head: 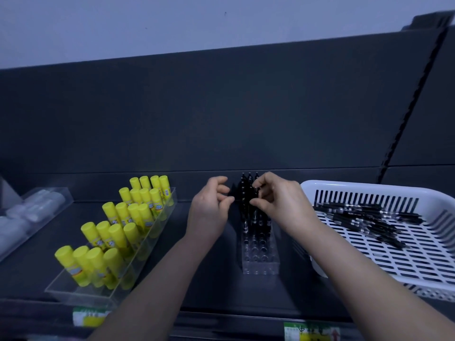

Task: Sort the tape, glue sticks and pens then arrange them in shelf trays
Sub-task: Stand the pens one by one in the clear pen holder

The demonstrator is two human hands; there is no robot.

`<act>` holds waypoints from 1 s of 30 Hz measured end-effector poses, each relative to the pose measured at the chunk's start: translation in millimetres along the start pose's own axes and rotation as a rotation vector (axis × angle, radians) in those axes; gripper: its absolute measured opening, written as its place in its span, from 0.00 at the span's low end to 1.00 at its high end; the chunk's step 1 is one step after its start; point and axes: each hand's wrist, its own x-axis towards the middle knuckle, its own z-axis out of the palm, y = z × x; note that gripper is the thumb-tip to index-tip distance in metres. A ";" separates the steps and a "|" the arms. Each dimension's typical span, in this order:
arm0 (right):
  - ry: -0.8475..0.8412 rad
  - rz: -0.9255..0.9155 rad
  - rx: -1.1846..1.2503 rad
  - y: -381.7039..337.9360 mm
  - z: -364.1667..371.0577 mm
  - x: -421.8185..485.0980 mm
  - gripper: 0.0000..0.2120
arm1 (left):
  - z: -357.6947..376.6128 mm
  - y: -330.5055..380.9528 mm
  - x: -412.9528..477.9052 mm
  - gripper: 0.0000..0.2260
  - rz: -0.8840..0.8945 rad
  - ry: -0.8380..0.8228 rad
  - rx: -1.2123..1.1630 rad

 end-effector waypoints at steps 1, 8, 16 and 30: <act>-0.015 0.007 -0.021 0.6 1.6 -0.4 0.12 | -1.9 -0.9 2.1 0.17 0.003 0.017 0.009; -0.102 0.060 -0.092 10.2 21.1 -5.0 0.15 | -6.8 -3.0 6.3 0.15 0.031 0.076 0.023; -0.022 0.030 -0.204 21.3 -11.3 -16.0 0.09 | 8.6 29.4 11.5 0.10 0.193 0.035 0.000; -0.019 0.330 -0.593 136.9 -136.5 -94.4 0.08 | 141.0 133.8 7.6 0.05 0.179 -0.865 0.173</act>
